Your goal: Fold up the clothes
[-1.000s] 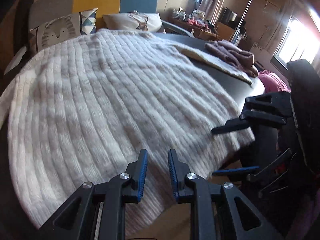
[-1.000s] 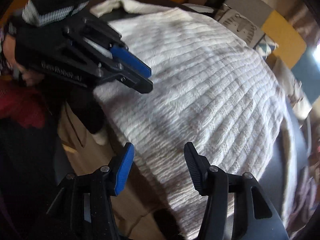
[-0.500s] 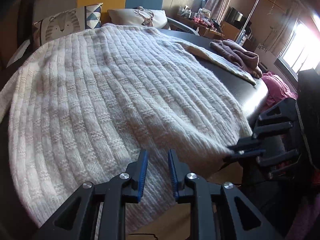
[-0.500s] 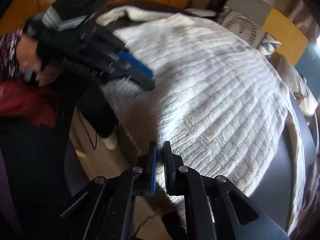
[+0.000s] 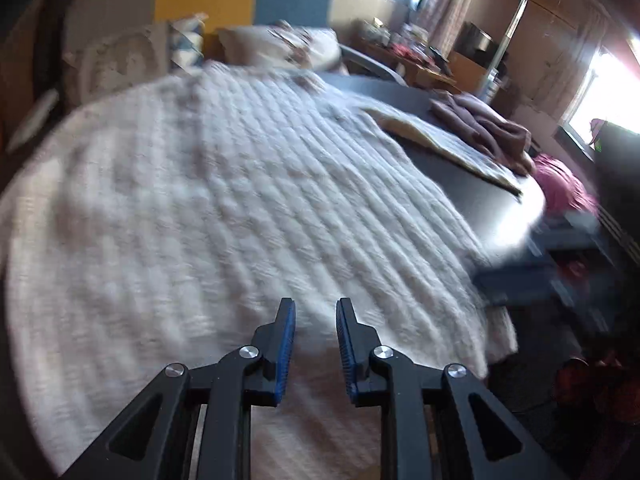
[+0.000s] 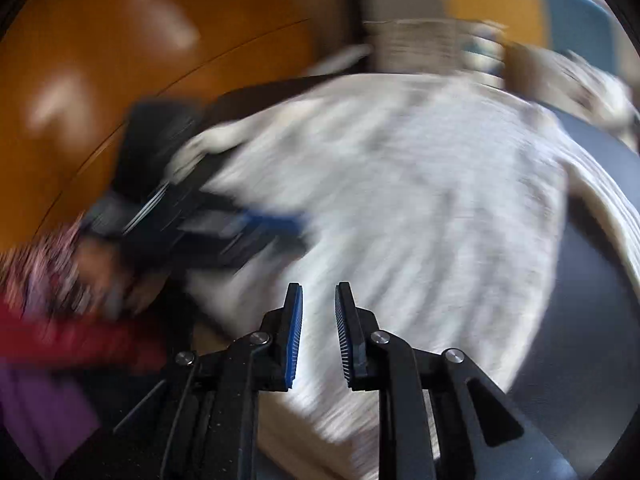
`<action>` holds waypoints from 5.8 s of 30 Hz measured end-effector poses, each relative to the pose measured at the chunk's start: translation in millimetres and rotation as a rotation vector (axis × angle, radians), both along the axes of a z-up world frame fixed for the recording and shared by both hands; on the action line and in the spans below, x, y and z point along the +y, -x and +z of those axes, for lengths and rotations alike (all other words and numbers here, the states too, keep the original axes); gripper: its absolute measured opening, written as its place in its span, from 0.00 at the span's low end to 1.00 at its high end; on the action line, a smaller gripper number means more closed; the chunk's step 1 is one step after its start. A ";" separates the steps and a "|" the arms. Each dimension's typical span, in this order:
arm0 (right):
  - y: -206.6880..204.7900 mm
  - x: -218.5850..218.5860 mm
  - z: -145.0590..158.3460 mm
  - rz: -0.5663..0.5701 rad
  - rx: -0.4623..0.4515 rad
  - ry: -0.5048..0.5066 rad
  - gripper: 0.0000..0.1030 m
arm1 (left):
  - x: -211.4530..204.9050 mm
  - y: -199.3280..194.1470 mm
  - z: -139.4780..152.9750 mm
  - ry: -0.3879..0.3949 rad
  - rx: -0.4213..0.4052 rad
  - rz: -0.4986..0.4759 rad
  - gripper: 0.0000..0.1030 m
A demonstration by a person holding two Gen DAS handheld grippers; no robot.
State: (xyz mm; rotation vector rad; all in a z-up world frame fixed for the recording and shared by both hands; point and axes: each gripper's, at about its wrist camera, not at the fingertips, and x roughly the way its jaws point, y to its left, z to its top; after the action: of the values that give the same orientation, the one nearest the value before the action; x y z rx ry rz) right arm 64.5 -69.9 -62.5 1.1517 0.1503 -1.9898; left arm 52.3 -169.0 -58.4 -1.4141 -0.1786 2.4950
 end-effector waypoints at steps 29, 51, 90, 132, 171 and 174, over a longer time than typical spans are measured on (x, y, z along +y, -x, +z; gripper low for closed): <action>9.5 2.3 -39.0 -0.145 -0.033 -0.083 0.18 | -25.7 4.6 -10.4 0.095 -0.002 0.150 0.22; 32.2 21.7 -13.4 -0.263 0.028 0.039 0.19 | -82.5 94.7 -8.5 0.341 0.039 0.349 0.22; 142.7 247.7 -3.9 -0.892 0.046 -0.061 0.50 | 53.0 182.5 22.3 0.169 0.116 0.198 0.36; 189.6 325.5 -18.0 -1.018 0.081 0.123 0.56 | 55.0 185.0 -26.9 0.101 0.142 0.178 0.36; 209.1 360.0 -32.1 -0.844 0.118 -0.224 0.17 | 51.2 183.2 -27.1 0.064 0.144 0.184 0.36; 222.3 370.3 -31.1 -0.876 0.108 -0.219 0.16 | 51.2 183.2 -27.1 0.064 0.144 0.183 0.36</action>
State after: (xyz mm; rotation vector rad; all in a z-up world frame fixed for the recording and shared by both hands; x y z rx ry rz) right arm -157.8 300.4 -93.6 1.3921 -0.1123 -2.8586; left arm -130.9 -117.8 -85.5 -1.2873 -0.2098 2.7637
